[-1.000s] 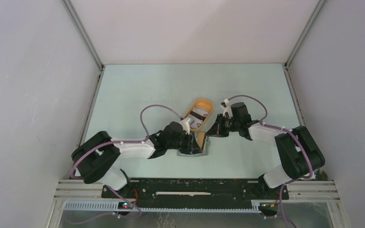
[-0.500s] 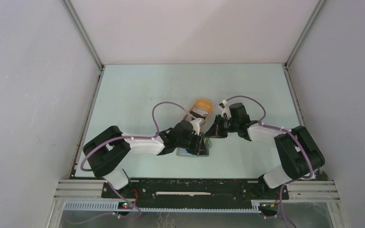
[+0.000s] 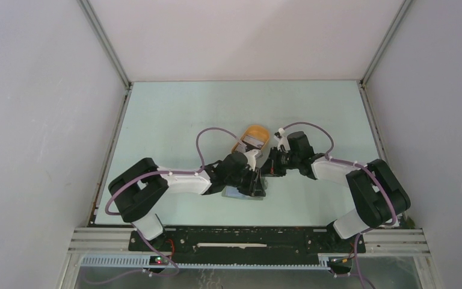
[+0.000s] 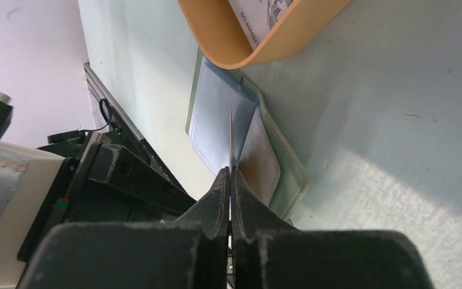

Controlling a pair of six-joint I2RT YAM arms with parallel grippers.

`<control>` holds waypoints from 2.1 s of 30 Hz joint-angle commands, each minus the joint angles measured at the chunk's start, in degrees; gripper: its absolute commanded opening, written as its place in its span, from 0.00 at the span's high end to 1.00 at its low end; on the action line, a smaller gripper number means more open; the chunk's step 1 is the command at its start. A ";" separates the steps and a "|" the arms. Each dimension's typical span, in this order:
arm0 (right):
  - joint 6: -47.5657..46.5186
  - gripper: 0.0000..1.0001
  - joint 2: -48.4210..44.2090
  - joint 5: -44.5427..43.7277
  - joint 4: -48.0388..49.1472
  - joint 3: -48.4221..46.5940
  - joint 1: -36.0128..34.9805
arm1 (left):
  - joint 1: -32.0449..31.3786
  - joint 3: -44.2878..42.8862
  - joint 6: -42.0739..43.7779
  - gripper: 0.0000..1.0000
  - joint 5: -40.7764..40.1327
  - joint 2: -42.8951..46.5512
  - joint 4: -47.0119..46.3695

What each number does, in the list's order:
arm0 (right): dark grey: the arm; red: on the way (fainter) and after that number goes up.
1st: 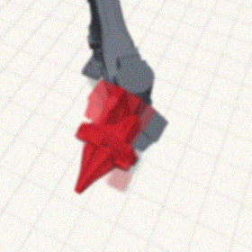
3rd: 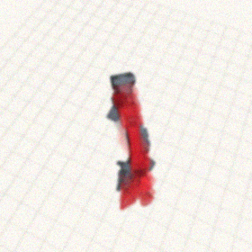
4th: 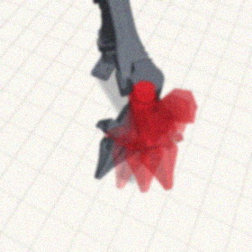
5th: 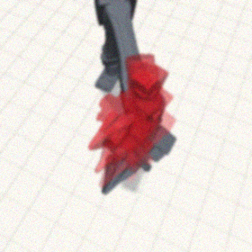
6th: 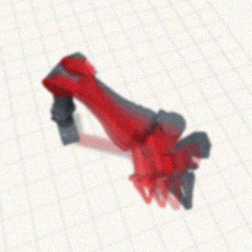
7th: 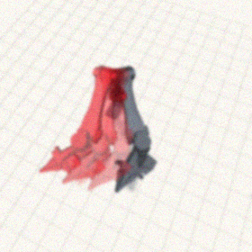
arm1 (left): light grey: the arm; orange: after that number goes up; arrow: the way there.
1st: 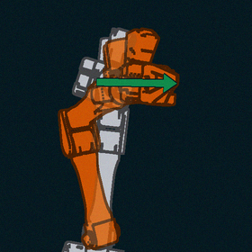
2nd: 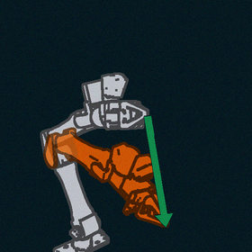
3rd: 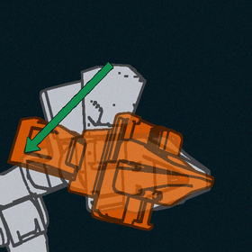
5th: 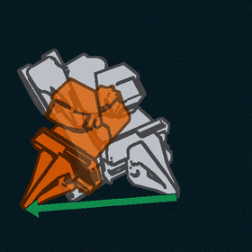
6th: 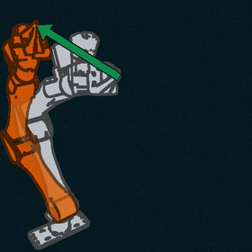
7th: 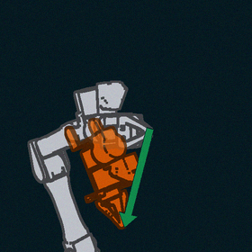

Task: Put the credit cards into the card holder
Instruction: Insert the credit card into the card holder.

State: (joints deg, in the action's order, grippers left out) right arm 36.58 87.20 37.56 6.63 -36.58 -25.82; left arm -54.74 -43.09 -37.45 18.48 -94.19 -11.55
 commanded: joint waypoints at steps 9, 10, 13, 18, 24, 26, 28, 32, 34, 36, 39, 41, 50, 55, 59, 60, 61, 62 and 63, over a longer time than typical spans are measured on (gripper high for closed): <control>0.46 1.00 1.02 -0.50 2.37 1.50 2.15 | 0.17 2.85 1.06 0.62 -7.50 14.76 4.17; 0.43 1.00 1.15 -0.35 2.56 1.59 2.18 | 0.69 4.15 1.02 0.62 -8.77 16.37 4.82; 0.80 1.00 1.60 0.58 3.44 1.64 2.27 | 3.43 9.25 -0.59 0.63 -11.09 20.05 5.02; 2.12 1.00 1.84 3.19 5.66 2.12 2.51 | 7.24 15.88 -2.54 0.65 -13.78 23.52 4.14; 2.94 1.00 1.51 4.55 6.68 2.12 3.36 | 8.26 18.18 -4.32 0.62 -15.18 22.46 3.80; 3.14 1.00 1.41 5.03 6.93 2.12 3.86 | 8.26 18.17 -4.45 0.61 -15.10 21.66 3.41; 3.32 1.00 1.25 5.55 7.24 2.12 4.10 | 8.29 17.85 -4.56 0.61 -14.89 20.89 3.42; 3.37 1.00 1.20 5.19 7.32 2.12 4.20 | 8.25 17.43 -4.64 0.60 -14.91 19.53 3.65; 3.63 1.00 1.43 4.75 7.53 2.12 4.19 | 8.25 17.31 -4.73 0.59 -14.75 19.02 3.56; 3.82 1.00 1.85 4.30 7.73 2.12 4.07 | 8.26 17.25 -4.82 0.59 -14.62 18.64 3.58; 4.26 1.00 2.31 4.10 8.10 2.12 3.87 | 8.30 17.32 -5.00 0.59 -14.70 18.35 3.64; 4.58 1.00 2.36 4.18 8.53 2.12 3.57 | 8.25 17.41 -5.08 0.59 -14.75 18.14 3.64; 4.93 1.00 4.10 2.50 8.90 1.75 2.27 | 8.30 17.49 -5.59 0.59 -14.35 16.94 3.29; 4.54 1.00 4.74 0.98 7.78 1.51 2.11 | 8.40 18.01 -6.17 0.59 -14.56 18.01 3.20; 4.20 1.00 4.76 0.35 7.43 1.51 2.02 | 8.83 18.69 -7.03 0.56 -15.23 20.85 3.65; 4.07 1.00 4.85 0.26 7.35 1.51 1.94 | 8.93 18.85 -7.21 0.54 -15.58 21.67 4.15; 3.96 1.00 4.87 0.17 7.27 1.51 1.84 | 9.08 19.02 -7.40 0.52 -16.00 22.35 4.76; 3.87 1.00 4.87 0.15 7.25 1.51 1.71 | 9.23 19.24 -7.50 0.51 -16.29 23.11 5.19; 3.84 1.00 4.95 0.09 7.32 1.51 1.66 | 9.38 19.60 -7.73 0.50 -16.55 23.81 5.63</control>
State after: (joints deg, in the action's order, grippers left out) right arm 40.86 91.74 39.13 13.45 -34.54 -23.49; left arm -46.17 -25.50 -43.94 4.36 -74.19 -7.97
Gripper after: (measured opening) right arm 0.006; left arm 0.479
